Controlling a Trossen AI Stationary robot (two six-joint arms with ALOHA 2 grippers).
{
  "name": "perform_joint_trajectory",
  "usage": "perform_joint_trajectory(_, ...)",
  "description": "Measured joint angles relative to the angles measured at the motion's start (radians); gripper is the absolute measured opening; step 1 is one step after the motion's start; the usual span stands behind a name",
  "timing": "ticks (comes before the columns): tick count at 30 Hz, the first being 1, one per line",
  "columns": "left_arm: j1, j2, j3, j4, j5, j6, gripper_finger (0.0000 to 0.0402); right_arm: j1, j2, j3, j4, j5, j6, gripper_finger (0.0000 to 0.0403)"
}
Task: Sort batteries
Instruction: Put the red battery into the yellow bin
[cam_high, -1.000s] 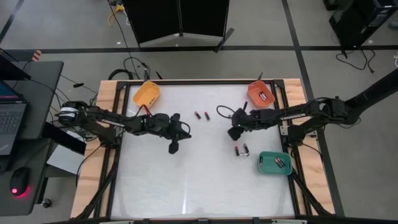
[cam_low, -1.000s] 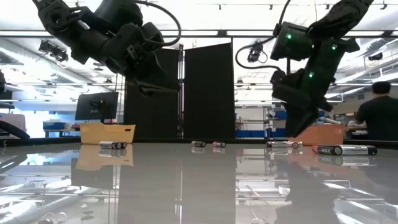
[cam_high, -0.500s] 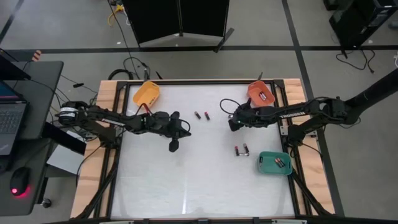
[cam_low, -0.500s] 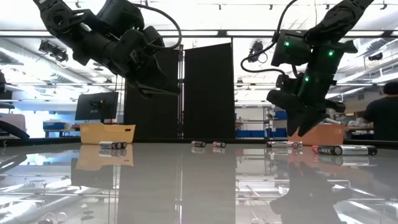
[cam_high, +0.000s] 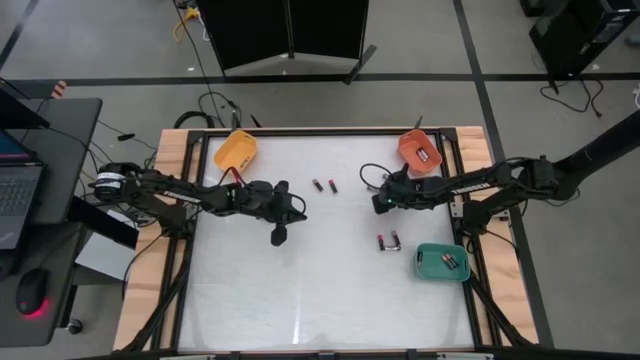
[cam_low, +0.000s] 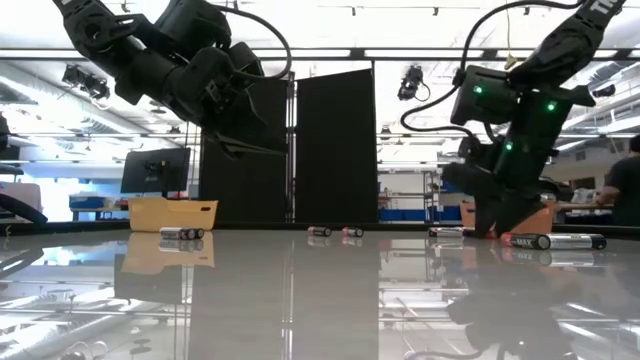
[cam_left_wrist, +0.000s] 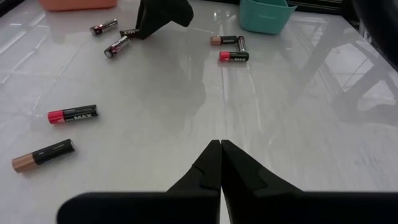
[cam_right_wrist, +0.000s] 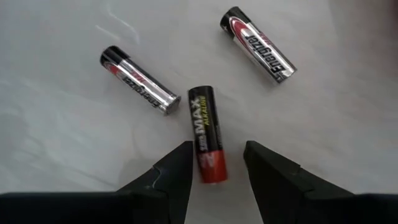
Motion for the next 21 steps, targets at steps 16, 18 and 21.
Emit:
perform_joint_trajectory(16,0.002,0.000,-0.001,0.026,-0.022,0.010,0.0011,0.034,-0.004,0.002,-0.033,0.008,-0.236,0.0058)
perform_joint_trajectory(18,0.002,0.000,-0.023,0.117,-0.016,0.007,0.0011,0.063,-0.013,0.008,-0.059,0.005,-0.239,0.0058)
perform_joint_trajectory(21,0.002,0.000,-0.080,0.303,0.007,0.007,0.0011,0.123,-0.050,0.028,-0.086,-0.022,-0.240,0.0058)
